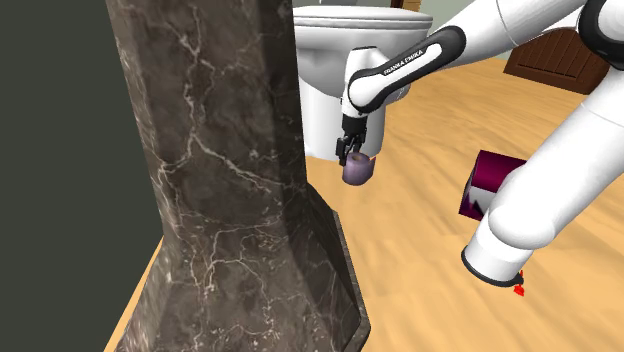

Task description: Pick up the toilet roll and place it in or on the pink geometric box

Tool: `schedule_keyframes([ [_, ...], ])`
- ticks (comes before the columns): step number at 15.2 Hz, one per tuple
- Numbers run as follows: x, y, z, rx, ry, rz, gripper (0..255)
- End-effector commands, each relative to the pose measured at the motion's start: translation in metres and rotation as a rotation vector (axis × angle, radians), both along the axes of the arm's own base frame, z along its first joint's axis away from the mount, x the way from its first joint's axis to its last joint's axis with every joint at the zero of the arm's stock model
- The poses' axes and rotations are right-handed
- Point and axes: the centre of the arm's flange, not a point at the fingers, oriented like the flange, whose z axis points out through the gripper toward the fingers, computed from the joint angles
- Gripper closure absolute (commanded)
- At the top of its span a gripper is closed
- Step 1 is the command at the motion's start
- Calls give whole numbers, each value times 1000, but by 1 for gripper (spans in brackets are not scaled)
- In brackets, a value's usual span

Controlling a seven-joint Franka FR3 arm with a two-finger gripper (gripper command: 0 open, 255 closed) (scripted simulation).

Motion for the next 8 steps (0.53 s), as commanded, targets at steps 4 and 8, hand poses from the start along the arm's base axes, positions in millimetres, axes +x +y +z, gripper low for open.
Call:
schedule_keyframes([
  [4,-1,0,26,0,0,0,255],
  [8,-1,0,48,0,0,0,255],
])
